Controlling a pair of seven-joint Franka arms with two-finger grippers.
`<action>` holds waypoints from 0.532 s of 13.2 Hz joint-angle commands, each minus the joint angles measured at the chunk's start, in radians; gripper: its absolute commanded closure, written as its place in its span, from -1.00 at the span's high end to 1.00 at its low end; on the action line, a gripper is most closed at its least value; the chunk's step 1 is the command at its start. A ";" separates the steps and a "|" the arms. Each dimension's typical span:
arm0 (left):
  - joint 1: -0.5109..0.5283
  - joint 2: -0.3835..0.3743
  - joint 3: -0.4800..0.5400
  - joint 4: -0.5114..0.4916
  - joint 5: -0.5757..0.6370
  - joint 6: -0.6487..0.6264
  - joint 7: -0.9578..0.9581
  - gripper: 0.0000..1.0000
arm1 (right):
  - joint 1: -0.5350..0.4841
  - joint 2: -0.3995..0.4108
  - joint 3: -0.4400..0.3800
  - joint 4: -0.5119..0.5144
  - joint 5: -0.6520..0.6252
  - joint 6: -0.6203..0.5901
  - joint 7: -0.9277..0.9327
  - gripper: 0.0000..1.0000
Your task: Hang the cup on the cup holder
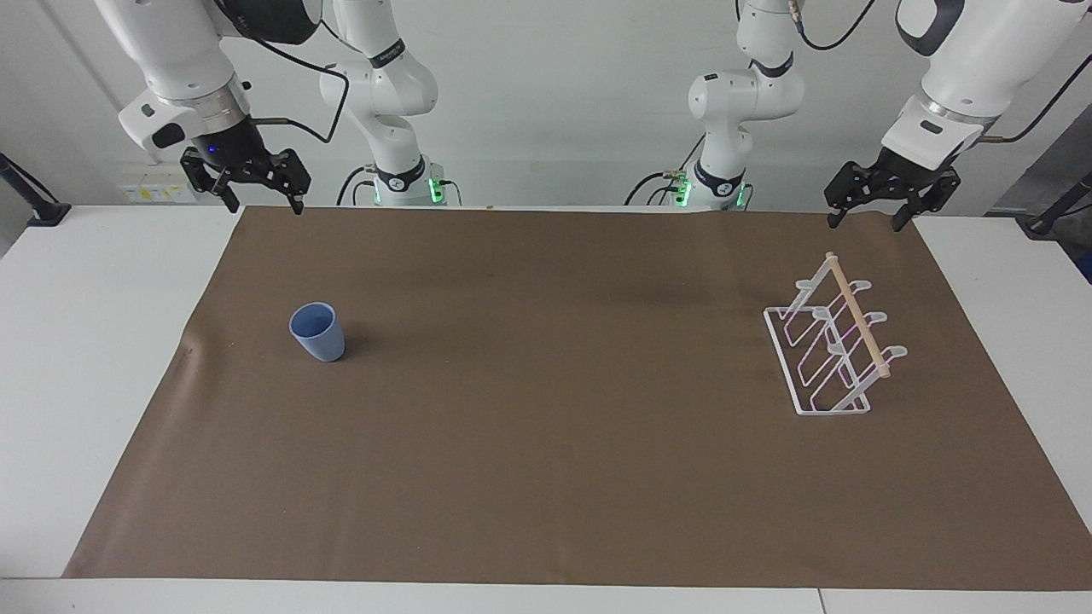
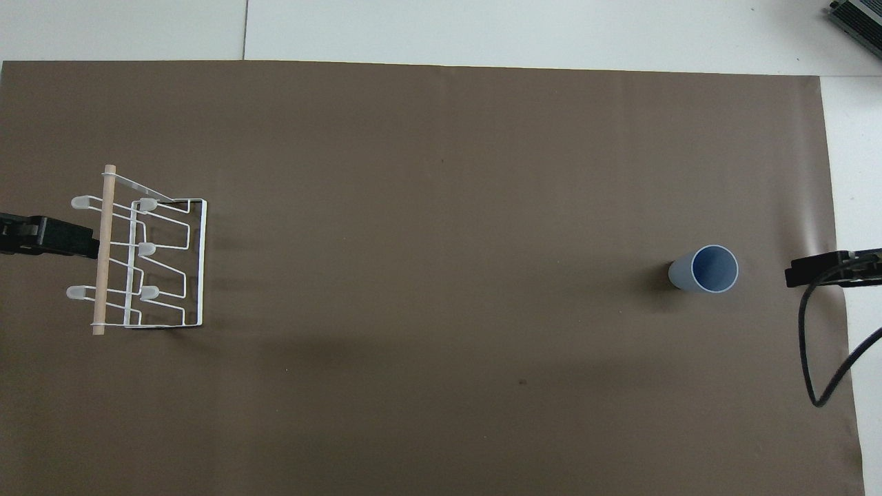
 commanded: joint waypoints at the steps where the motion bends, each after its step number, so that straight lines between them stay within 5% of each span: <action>1: -0.004 -0.028 0.002 -0.035 0.004 0.023 0.007 1.00 | -0.007 -0.026 0.001 -0.030 0.020 0.024 -0.018 1.00; 7: -0.004 -0.028 0.002 -0.037 0.004 0.023 0.008 1.00 | 0.003 -0.026 0.003 -0.032 0.024 0.042 -0.029 1.00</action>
